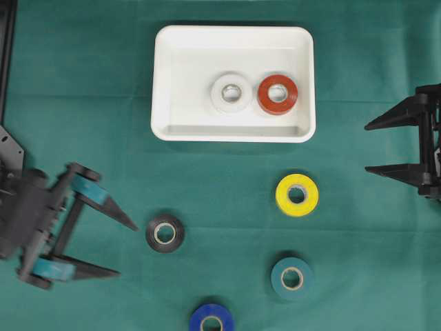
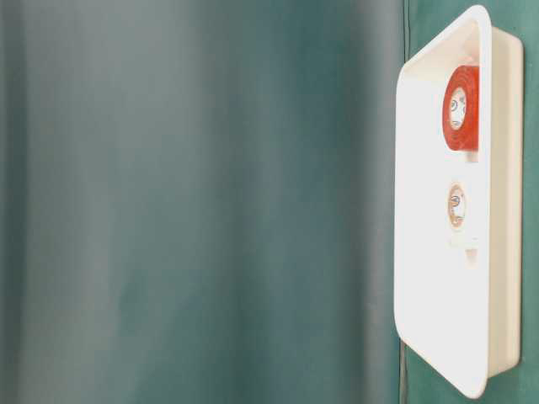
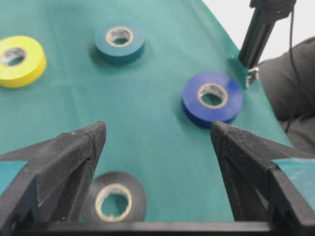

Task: Pick up the tape from a random location and place it into the white case.
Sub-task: 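Move the left gripper down toward the blue tape roll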

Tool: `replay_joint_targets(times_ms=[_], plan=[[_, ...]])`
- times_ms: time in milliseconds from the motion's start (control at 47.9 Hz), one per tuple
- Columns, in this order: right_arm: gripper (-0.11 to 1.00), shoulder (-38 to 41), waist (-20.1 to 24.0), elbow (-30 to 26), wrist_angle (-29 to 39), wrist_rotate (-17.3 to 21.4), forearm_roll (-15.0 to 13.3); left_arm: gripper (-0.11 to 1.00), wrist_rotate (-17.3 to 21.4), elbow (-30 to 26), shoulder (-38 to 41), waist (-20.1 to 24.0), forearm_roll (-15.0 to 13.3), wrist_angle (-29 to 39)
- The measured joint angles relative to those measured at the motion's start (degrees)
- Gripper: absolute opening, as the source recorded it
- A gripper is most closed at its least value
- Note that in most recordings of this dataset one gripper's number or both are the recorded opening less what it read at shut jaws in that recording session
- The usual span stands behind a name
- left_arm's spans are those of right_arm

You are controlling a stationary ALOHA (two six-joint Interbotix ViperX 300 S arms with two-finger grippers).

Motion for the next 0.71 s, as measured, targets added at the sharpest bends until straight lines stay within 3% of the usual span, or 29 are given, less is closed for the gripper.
replay_joint_targets(times_ms=[355, 710], plan=[[0.82, 0.1, 0.0, -0.1, 0.1, -0.1, -0.1, 0.86, 0.5, -15.7, 16.3, -0.1, -0.1, 0.8], [0.82, 0.0, 0.0, -0.1, 0.1, -0.2, -0.1, 0.86, 0.5, -25.8, 23.6, -0.9, -0.1, 4.3]])
